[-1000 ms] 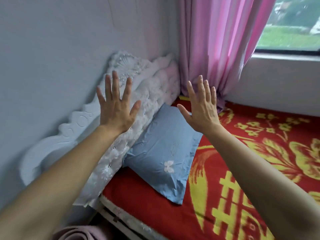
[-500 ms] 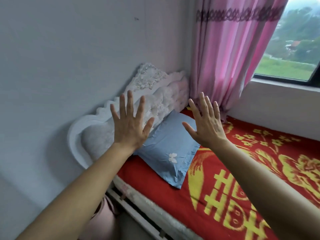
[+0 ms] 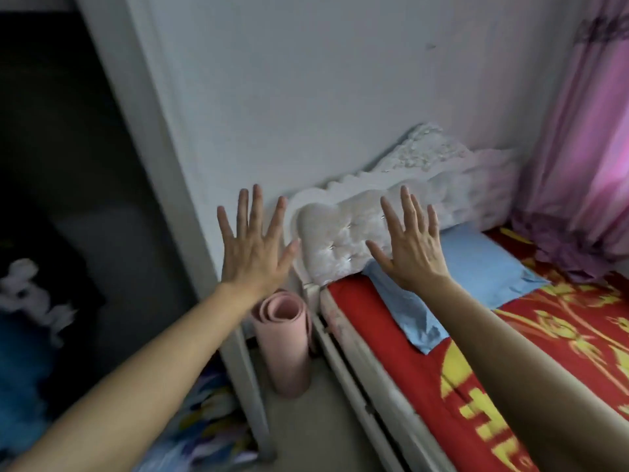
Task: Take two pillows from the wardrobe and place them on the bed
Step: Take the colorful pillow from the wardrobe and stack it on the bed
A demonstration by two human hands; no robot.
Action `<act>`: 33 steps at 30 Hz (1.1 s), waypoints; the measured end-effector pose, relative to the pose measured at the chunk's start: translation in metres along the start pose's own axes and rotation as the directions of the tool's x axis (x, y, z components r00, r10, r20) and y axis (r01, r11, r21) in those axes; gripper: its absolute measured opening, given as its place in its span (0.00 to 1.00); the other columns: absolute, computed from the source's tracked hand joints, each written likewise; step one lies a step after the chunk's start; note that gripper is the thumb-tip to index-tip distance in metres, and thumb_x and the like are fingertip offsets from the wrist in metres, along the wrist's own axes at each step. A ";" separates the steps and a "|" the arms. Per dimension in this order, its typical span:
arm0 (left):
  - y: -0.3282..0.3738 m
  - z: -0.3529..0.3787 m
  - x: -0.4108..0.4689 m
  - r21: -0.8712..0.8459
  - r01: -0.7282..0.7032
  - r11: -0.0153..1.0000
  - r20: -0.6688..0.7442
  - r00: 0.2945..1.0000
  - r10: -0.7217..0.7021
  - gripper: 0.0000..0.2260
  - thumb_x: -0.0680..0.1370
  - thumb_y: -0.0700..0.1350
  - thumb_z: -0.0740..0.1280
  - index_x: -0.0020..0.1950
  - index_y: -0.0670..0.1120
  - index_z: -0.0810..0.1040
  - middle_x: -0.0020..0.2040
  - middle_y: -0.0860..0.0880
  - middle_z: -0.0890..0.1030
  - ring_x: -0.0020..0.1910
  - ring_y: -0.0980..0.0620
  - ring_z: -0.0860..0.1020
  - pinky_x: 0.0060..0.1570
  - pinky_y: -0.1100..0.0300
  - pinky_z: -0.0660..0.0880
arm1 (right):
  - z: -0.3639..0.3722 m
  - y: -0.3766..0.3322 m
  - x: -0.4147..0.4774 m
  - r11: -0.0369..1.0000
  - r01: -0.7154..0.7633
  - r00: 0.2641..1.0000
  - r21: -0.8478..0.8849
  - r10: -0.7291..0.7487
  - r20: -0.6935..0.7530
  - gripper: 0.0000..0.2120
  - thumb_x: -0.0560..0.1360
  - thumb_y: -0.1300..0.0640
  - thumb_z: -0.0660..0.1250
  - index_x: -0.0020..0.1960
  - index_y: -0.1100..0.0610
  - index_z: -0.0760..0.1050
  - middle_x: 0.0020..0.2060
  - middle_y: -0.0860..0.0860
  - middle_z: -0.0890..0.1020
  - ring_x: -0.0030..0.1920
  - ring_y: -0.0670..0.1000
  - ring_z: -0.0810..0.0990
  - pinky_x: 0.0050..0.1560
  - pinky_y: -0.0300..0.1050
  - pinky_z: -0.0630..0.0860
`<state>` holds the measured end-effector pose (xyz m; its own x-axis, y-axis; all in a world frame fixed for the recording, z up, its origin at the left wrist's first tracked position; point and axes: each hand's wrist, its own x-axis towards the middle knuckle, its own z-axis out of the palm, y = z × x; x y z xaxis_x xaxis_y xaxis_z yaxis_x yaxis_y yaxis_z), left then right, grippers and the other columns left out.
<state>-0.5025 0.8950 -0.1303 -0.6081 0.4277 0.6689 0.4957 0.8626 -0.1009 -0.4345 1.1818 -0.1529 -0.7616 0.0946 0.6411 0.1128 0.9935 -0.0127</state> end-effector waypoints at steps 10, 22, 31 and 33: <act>-0.116 -0.102 -0.165 0.281 0.123 0.952 0.159 0.972 -0.172 0.33 0.80 0.64 0.49 0.81 0.50 0.49 0.80 0.38 0.47 0.79 0.37 0.47 0.72 0.29 0.51 | -0.016 -0.176 -0.064 0.975 0.155 0.978 0.159 -0.174 0.116 0.41 0.77 0.36 0.56 0.81 0.52 0.44 0.80 0.62 0.47 0.79 0.63 0.50 0.77 0.65 0.48; -0.321 -0.181 -0.288 0.277 0.200 0.940 0.092 0.968 -0.233 0.33 0.80 0.64 0.50 0.81 0.51 0.46 0.81 0.39 0.46 0.79 0.37 0.45 0.73 0.30 0.50 | -0.032 -0.406 -0.081 0.969 0.217 0.964 0.120 -0.232 0.127 0.41 0.78 0.37 0.58 0.81 0.51 0.42 0.80 0.60 0.45 0.80 0.61 0.48 0.78 0.62 0.46; -0.405 -0.153 -0.328 0.234 0.238 0.943 0.202 0.937 -0.287 0.32 0.80 0.63 0.50 0.81 0.51 0.47 0.80 0.38 0.45 0.79 0.36 0.46 0.72 0.29 0.52 | -0.004 -0.514 -0.092 0.932 0.337 0.912 0.132 -0.358 0.199 0.40 0.78 0.38 0.59 0.81 0.51 0.44 0.80 0.61 0.48 0.79 0.62 0.52 0.78 0.62 0.50; -0.412 -0.133 -0.331 0.219 0.229 0.949 0.236 0.931 -0.279 0.33 0.81 0.63 0.51 0.81 0.50 0.47 0.81 0.38 0.45 0.79 0.36 0.45 0.72 0.29 0.52 | 0.011 -0.519 -0.091 0.937 0.328 0.912 0.120 -0.347 0.219 0.40 0.78 0.38 0.58 0.81 0.51 0.44 0.80 0.60 0.48 0.79 0.62 0.52 0.78 0.62 0.50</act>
<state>-0.4234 0.3625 -0.2121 -0.8506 0.2213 0.4770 0.1955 0.9752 -0.1038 -0.4307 0.6581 -0.2131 -0.8732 -0.2449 0.4214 -0.2207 0.9695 0.1061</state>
